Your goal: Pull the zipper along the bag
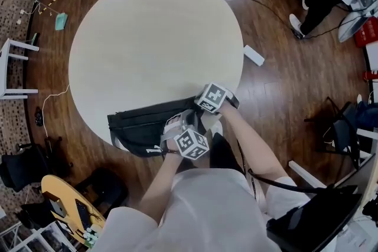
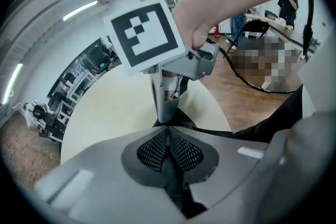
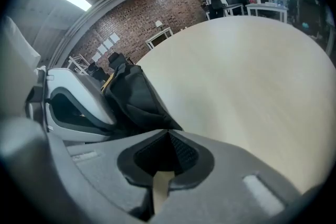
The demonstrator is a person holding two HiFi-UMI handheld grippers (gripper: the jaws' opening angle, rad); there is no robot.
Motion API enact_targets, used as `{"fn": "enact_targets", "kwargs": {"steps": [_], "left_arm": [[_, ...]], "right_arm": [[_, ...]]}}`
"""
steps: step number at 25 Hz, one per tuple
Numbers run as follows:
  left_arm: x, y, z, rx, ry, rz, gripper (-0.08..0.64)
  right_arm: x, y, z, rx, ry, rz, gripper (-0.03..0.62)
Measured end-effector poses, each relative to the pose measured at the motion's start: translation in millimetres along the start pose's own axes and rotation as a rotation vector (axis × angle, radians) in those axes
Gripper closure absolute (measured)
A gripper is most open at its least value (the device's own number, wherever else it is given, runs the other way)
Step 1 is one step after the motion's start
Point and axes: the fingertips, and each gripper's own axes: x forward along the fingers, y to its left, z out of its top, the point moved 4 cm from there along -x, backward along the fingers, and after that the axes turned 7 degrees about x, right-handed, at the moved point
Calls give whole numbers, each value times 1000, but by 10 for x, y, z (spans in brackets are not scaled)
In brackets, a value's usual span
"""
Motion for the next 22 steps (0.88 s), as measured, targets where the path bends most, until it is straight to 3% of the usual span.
{"fn": "enact_targets", "kwargs": {"steps": [6,11,13,17,22], "left_arm": [[-495,83,-176,-173,-108,24,535],[-824,174,-671,-291,-173,41,536],[-972,247,-926,-372,-202,49,537],[-1254,536,-1621,-557,-215,150,537],[-1464,887,-3051,-704,-106,329,537]], "right_arm": [[-7,7,-42,74,-22,-93,603],[-10,20,-78,105,-39,-226,601],[-12,29,-80,101,-35,-283,601],[-52,9,-102,63,11,-405,601],[137,154,10,-87,113,-513,601]]}}
